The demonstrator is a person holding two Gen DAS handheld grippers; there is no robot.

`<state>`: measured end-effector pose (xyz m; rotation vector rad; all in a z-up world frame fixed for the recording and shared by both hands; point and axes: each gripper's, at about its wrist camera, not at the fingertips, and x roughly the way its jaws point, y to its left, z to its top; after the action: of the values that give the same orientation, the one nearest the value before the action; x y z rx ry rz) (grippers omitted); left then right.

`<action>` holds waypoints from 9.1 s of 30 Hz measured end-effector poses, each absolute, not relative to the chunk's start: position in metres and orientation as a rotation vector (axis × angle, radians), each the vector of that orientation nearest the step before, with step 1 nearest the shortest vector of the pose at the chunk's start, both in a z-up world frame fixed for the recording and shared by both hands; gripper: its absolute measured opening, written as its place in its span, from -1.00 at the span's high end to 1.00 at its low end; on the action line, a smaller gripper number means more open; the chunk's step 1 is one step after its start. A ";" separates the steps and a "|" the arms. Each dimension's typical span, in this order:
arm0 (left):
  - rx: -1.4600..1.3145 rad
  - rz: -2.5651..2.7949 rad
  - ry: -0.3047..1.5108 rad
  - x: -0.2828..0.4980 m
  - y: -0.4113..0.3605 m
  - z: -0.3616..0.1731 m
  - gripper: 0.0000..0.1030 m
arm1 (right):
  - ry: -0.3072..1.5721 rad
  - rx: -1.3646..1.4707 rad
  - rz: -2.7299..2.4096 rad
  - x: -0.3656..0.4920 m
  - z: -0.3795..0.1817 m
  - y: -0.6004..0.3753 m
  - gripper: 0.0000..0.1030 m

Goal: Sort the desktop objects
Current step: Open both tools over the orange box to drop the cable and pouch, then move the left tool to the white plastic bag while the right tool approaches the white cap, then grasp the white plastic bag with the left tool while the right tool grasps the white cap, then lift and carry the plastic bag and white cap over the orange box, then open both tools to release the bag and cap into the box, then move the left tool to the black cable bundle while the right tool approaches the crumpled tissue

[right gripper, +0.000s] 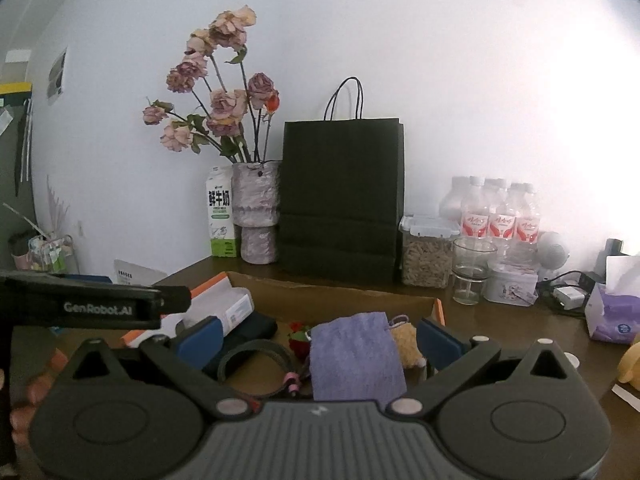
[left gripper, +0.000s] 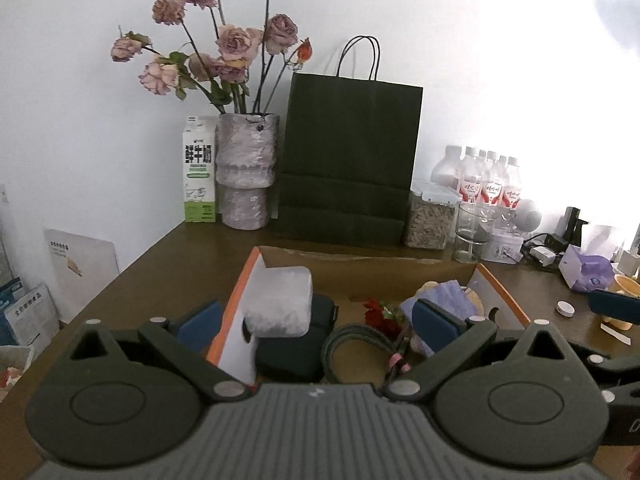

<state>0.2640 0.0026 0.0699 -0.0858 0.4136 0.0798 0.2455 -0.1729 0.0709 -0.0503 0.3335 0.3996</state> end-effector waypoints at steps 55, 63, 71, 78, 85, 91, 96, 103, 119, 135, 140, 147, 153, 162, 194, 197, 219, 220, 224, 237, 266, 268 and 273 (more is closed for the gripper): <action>-0.055 0.171 0.592 0.236 0.020 0.006 -1.00 | 0.639 -0.048 0.214 0.246 -0.027 -0.253 -0.65; -0.100 0.143 0.626 0.250 0.022 -0.003 -1.00 | 0.667 -0.041 0.239 0.260 -0.031 -0.252 -0.34; -0.114 0.100 0.625 0.256 0.020 -0.007 -0.69 | 0.669 -0.025 0.274 0.266 -0.034 -0.251 -0.05; -0.112 0.032 0.615 0.255 0.011 -0.010 0.00 | 0.677 -0.017 0.312 0.267 -0.038 -0.250 0.24; -0.090 0.019 0.595 0.252 0.001 -0.009 0.39 | 0.654 -0.024 0.318 0.263 -0.035 -0.250 0.25; -0.084 0.022 0.570 0.243 0.002 -0.003 0.42 | 0.623 -0.014 0.305 0.259 -0.029 -0.252 0.25; -0.073 0.016 0.534 0.230 0.005 0.009 0.42 | 0.594 -0.017 0.309 0.252 -0.019 -0.250 0.25; -0.064 0.014 0.441 0.212 0.008 0.037 0.42 | 0.504 -0.023 0.331 0.239 0.009 -0.243 0.25; -0.067 0.016 0.301 0.259 -0.011 0.076 0.40 | 0.368 -0.050 0.394 0.280 0.056 -0.185 0.25; -0.005 -0.014 0.424 0.337 -0.026 0.008 0.41 | 0.475 -0.081 0.363 0.337 0.004 -0.167 0.25; 0.028 -0.016 0.434 0.340 -0.026 -0.001 0.41 | 0.506 -0.073 0.372 0.340 -0.004 -0.166 0.25; 0.048 -0.014 0.432 0.341 -0.029 -0.006 0.20 | 0.519 -0.049 0.379 0.342 -0.008 -0.170 0.24; 0.048 -0.001 0.388 0.329 -0.027 0.003 -0.69 | 0.457 -0.036 0.374 0.331 0.004 -0.174 -0.61; 0.009 0.023 0.336 0.318 -0.019 0.014 -1.00 | 0.414 -0.032 0.346 0.324 0.016 -0.179 -1.00; -0.030 0.087 0.318 0.274 -0.002 0.031 -1.00 | 0.396 -0.023 0.357 0.266 0.038 -0.165 -1.00; -0.037 0.092 0.313 0.258 0.006 0.034 -1.00 | 0.398 -0.028 0.362 0.252 0.039 -0.161 -1.00; -0.070 0.148 0.359 0.177 0.056 0.024 -1.00 | 0.464 -0.041 0.298 0.182 0.013 -0.178 -1.00; -0.071 0.152 0.365 0.175 0.057 0.022 -1.00 | 0.468 -0.036 0.296 0.180 0.009 -0.181 -1.00; -0.075 0.156 0.384 0.169 0.061 0.013 -1.00 | 0.488 -0.027 0.291 0.174 -0.006 -0.190 -1.00; -0.053 0.159 0.461 0.179 0.064 -0.007 -1.00 | 0.579 -0.017 0.261 0.187 -0.028 -0.199 -1.00; -0.035 0.082 0.597 0.251 0.056 -0.028 -1.00 | 0.564 -0.108 0.316 0.240 -0.034 -0.166 -0.08; -0.035 0.069 0.603 0.253 0.055 -0.029 -1.00 | 0.576 -0.110 0.331 0.241 -0.035 -0.166 0.04; -0.036 0.035 0.617 0.257 0.053 -0.032 -1.00 | 0.611 -0.097 0.360 0.246 -0.037 -0.166 0.34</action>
<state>0.2569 0.0531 -0.0320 -0.0361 0.6169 0.0352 0.2456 -0.1658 -0.0374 -0.0968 0.6115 0.3596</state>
